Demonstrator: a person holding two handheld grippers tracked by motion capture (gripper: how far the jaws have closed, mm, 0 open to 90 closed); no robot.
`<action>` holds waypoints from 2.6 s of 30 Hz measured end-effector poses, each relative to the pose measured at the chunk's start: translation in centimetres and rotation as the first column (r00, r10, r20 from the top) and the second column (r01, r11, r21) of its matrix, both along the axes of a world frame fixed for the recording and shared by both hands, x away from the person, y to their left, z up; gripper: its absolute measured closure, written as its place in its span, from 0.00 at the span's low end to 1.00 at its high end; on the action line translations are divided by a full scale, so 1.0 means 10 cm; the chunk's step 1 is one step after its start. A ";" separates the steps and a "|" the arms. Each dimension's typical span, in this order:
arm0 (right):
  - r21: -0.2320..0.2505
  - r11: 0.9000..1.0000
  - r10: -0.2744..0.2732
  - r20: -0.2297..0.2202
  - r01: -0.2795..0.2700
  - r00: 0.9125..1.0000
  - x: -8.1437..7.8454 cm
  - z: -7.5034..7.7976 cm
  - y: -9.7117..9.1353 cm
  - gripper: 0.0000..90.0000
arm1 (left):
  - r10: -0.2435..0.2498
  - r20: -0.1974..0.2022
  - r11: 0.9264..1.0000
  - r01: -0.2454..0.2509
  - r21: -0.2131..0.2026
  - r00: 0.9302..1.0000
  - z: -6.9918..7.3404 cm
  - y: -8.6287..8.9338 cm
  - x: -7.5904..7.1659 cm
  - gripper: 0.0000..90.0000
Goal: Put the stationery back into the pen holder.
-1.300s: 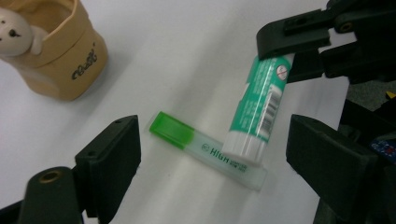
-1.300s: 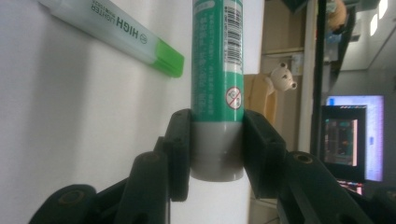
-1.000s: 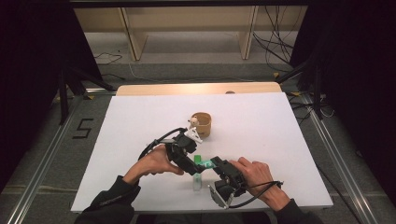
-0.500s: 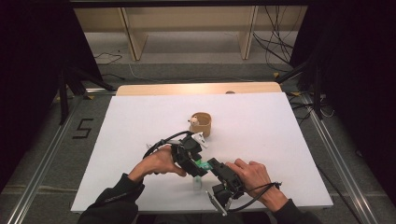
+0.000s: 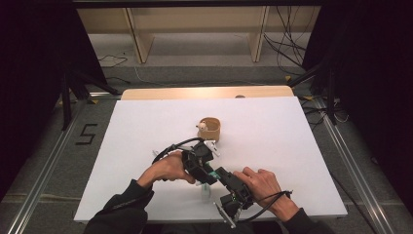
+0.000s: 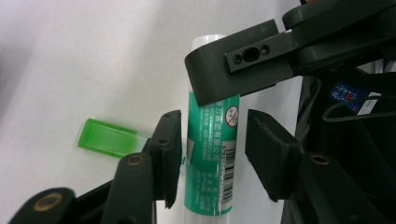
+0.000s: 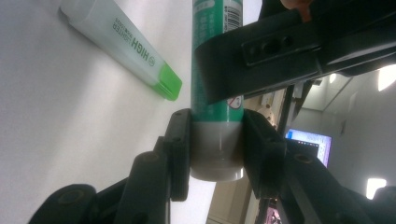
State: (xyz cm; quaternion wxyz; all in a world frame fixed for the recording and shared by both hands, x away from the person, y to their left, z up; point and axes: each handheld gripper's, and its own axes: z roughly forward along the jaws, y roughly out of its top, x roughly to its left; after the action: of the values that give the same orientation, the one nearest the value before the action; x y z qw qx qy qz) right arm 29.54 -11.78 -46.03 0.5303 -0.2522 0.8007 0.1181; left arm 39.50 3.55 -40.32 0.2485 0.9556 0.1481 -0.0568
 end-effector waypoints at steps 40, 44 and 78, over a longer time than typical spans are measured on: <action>0.443 0.796 -0.110 -0.565 0.413 0.818 0.20 0.29 -0.43 0.37 | 0.165 0.050 0.981 -0.159 -0.108 0.985 0.06 0.27 0.15 0.73; 0.493 0.701 -0.057 -0.681 0.514 0.730 0.27 0.30 -0.56 0.36 | 0.219 0.085 0.966 -0.204 -0.160 0.972 0.09 0.31 0.18 0.72; 0.538 0.402 0.202 -0.841 0.740 0.502 0.25 0.31 -1.02 0.25 | 0.591 0.161 0.736 -0.447 -0.509 0.790 0.11 0.17 0.56 0.72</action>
State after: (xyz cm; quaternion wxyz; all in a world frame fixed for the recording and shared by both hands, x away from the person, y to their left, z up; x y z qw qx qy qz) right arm 32.06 -21.97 -42.95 0.1541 0.3035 0.7923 0.5063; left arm 45.11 5.27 -39.20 0.4862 0.7875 0.3537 0.1352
